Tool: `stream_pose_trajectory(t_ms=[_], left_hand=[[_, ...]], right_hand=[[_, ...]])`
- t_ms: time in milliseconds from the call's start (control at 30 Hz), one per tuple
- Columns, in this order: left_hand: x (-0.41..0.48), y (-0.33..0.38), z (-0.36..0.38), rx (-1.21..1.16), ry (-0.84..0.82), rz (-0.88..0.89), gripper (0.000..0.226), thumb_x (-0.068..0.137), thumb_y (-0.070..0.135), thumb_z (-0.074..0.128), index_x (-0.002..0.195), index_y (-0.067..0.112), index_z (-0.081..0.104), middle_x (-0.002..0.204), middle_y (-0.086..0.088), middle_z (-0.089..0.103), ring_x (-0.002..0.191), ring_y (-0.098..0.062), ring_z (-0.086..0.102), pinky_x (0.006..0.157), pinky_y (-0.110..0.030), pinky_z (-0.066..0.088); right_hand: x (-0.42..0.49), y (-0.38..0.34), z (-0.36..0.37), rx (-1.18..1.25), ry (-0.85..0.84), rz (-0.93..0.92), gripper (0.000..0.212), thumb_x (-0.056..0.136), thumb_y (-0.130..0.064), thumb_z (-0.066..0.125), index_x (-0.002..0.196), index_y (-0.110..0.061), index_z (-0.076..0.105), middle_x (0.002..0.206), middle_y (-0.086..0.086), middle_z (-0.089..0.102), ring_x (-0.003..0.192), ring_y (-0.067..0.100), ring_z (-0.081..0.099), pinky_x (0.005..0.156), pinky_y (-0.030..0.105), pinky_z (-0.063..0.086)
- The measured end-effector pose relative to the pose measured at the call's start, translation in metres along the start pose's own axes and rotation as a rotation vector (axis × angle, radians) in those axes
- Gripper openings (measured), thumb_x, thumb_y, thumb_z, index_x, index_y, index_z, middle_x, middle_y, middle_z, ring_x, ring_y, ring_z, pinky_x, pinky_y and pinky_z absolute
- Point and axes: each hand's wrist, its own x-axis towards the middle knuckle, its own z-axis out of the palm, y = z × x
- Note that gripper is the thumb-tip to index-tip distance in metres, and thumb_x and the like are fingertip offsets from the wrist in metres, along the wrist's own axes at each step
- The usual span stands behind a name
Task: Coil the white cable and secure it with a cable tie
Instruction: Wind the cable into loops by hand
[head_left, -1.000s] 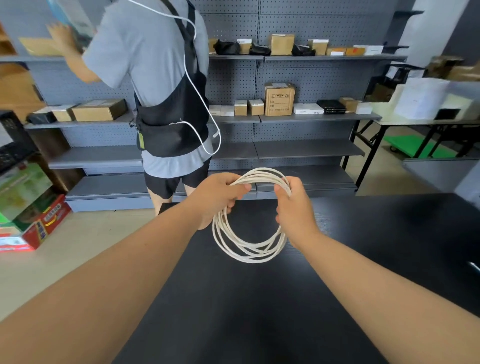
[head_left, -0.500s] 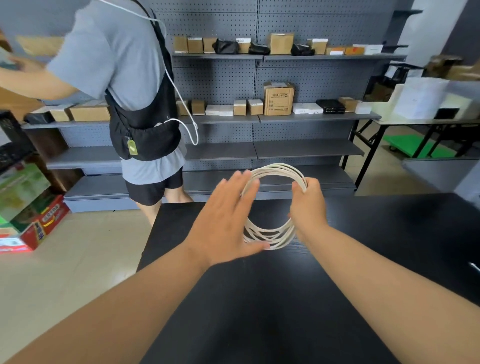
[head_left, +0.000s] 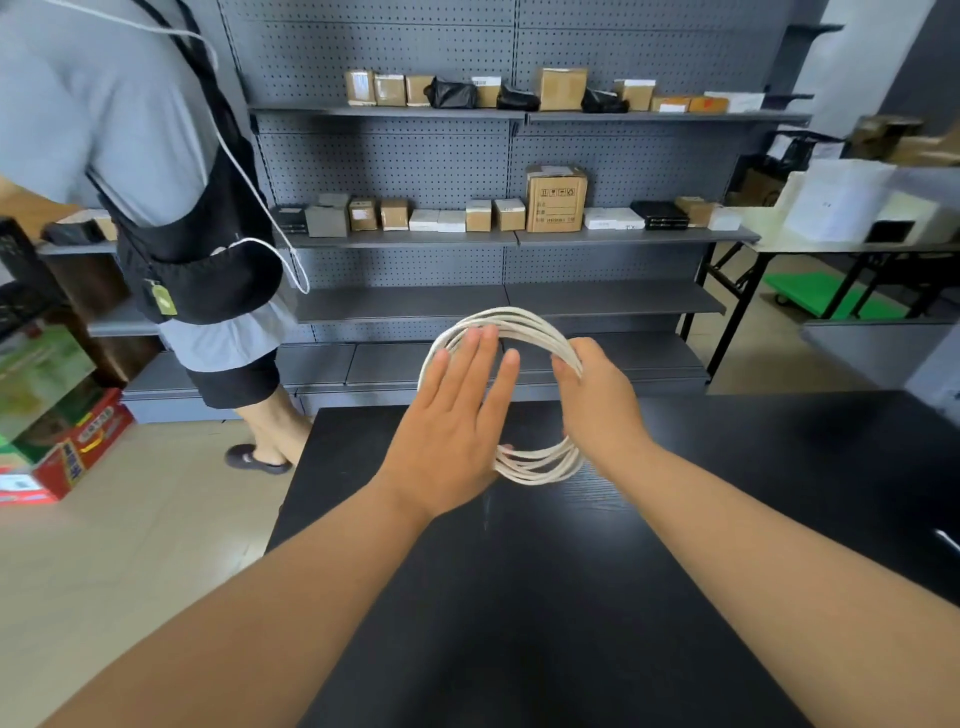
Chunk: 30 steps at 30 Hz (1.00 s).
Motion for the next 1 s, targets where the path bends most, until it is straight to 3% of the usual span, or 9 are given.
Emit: stream_pose_trajectory(t_ms=[67,167,400,567,667,733,833,900,1000], left_hand=[[0.002,-0.006,-0.001,0.023,-0.069,-0.019,0.095,0.071,0.034,0.071,0.142,-0.003,0.019,0.147,-0.027,0.019,0.139,-0.042,0.017,0.116,-0.048,0.007],[0.003,-0.01,-0.003,0.07,-0.134,-0.024,0.107,0.064,0.047,0.075,0.142,-0.004,0.021,0.148,-0.027,0.014,0.138,-0.044,0.016,0.116,-0.049,0.006],[-0.003,-0.009,-0.002,0.086,-0.209,0.021,0.095,0.068,0.039,0.067,0.143,0.002,0.024,0.149,-0.021,0.031,0.141,-0.034,0.021,0.115,-0.047,0.014],[-0.006,-0.016,0.002,-0.002,-0.26,-0.006,0.1,0.059,0.042,0.076,0.138,0.0,0.032,0.131,-0.015,0.056,0.127,-0.033,0.05,0.11,-0.045,0.024],[-0.007,-0.019,0.003,-0.053,-0.258,0.005,0.078,0.056,0.037,0.077,0.123,0.003,0.054,0.1,-0.008,0.067,0.098,-0.028,0.065,0.103,-0.042,0.04],[-0.006,-0.022,0.003,-0.077,-0.255,0.022,0.045,0.056,0.027,0.075,0.096,0.01,0.065,0.079,-0.003,0.066,0.073,-0.024,0.064,0.085,-0.036,0.052],[-0.003,-0.024,0.002,-0.101,-0.306,0.064,0.024,0.055,0.021,0.076,0.068,0.015,0.057,0.056,0.002,0.056,0.05,-0.021,0.052,0.055,-0.027,0.045],[-0.003,-0.023,0.0,-0.116,-0.328,0.09,0.025,0.054,0.022,0.076,0.067,0.016,0.056,0.055,0.003,0.055,0.048,-0.02,0.051,0.052,-0.024,0.041],[-0.004,-0.02,0.001,-0.208,-0.367,0.043,0.03,0.061,0.028,0.072,0.09,0.021,0.064,0.074,0.005,0.061,0.061,-0.018,0.059,0.059,-0.026,0.041]], right_hand=[[-0.002,-0.001,-0.002,-0.138,-0.076,-0.049,0.021,0.099,-0.025,0.035,0.101,-0.011,0.05,0.071,0.006,0.051,0.071,0.031,0.05,0.061,0.037,0.042],[-0.005,0.0,-0.001,-0.313,-0.154,-0.086,0.021,0.099,-0.024,0.035,0.105,-0.011,0.05,0.081,0.011,0.054,0.074,0.031,0.047,0.062,0.033,0.034],[-0.011,-0.008,0.004,-0.494,-0.318,-0.222,0.023,0.099,-0.022,0.038,0.112,-0.008,0.051,0.096,0.017,0.06,0.078,0.03,0.047,0.067,0.035,0.036],[-0.012,-0.011,0.007,-0.59,-0.422,-0.249,0.02,0.098,-0.024,0.039,0.104,-0.008,0.05,0.1,0.015,0.062,0.081,0.028,0.048,0.071,0.036,0.039],[-0.014,-0.011,0.006,-0.62,-0.483,-0.255,0.022,0.098,-0.026,0.041,0.103,-0.008,0.053,0.096,0.012,0.058,0.081,0.025,0.047,0.07,0.033,0.035],[-0.015,-0.012,0.004,-0.611,-0.52,-0.261,0.019,0.097,-0.027,0.044,0.1,-0.011,0.054,0.089,0.006,0.051,0.082,0.023,0.046,0.069,0.03,0.033],[-0.016,-0.011,0.003,-0.591,-0.601,-0.264,0.02,0.095,-0.032,0.046,0.094,-0.014,0.054,0.087,0.0,0.05,0.083,0.019,0.046,0.072,0.031,0.036],[-0.017,-0.008,0.003,-0.574,-0.619,-0.261,0.023,0.094,-0.034,0.047,0.097,-0.013,0.056,0.087,-0.001,0.052,0.084,0.019,0.049,0.076,0.033,0.04],[-0.016,-0.005,0.003,-0.57,-0.625,-0.27,0.023,0.096,-0.032,0.045,0.1,-0.012,0.056,0.089,-0.002,0.052,0.084,0.017,0.048,0.077,0.031,0.039]])
